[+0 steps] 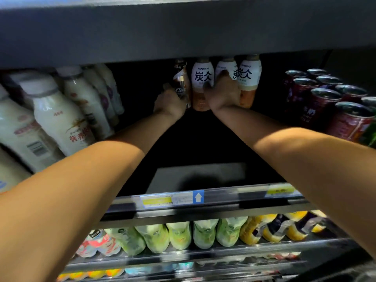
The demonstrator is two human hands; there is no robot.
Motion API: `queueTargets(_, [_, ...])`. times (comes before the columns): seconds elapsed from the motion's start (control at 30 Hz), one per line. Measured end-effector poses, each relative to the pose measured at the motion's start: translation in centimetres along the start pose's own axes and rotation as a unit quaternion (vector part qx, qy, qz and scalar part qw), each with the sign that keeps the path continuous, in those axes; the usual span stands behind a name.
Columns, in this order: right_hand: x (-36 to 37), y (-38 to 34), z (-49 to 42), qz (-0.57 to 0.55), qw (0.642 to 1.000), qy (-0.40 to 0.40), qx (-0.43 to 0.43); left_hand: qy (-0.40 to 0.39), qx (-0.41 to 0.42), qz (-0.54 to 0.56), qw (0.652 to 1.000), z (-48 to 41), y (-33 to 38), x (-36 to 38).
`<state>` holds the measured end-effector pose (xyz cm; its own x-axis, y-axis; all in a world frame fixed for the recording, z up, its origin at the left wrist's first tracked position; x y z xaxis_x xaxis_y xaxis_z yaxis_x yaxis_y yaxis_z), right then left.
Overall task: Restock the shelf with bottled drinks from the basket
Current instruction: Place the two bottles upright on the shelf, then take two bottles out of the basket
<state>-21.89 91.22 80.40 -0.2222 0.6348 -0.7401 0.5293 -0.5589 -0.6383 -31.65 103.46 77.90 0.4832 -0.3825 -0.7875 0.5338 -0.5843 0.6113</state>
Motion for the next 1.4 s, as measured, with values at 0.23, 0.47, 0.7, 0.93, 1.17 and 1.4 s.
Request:
queueTargets(0.23, [-7.3,-1.4,11.4,0.286,0.949,-0.085,-0.104,-0.093,0.181,-0.185,0.961,13.1,6.8,-2.8])
queueTargets(0.47, [-15.1,5.4,27.7,0.421,0.899,0.082,-0.091,0.005,0.388,-0.328,0.862,26.8,11.2,-0.3])
queueTargets(0.7, [-22.0,16.0,39.5,0.437,0.893,0.035,0.104,-0.088,0.506,-0.262,0.817,35.9,18.8,9.7])
queueTargets(0.93, [-29.2,28.3,49.0,0.414,0.857,0.066,0.301,-0.222,0.599,-0.203,0.742,44.7,29.2,22.1])
queueTargets(1.17, [-37.8,46.0,55.5,0.367,0.813,0.057,0.449,-0.318,0.576,-0.291,0.694,49.4,40.9,39.6])
queueTargets(1.4, [-40.6,61.5,56.2,0.299,0.793,-0.021,0.53,-0.391,0.559,-0.296,0.669,52.7,48.6,55.9])
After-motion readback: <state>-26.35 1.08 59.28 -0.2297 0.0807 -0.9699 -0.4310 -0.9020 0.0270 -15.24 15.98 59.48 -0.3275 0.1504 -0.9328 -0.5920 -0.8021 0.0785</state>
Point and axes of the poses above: each hand's wrist, its own z-axis away from the middle knuckle, its own x-axis out of the palm, y = z × x, the point moved 5 cm from there along -z, towards the middle knuckle, and after that the axes turned 13 degrees about -y, right-handed, at the moved point
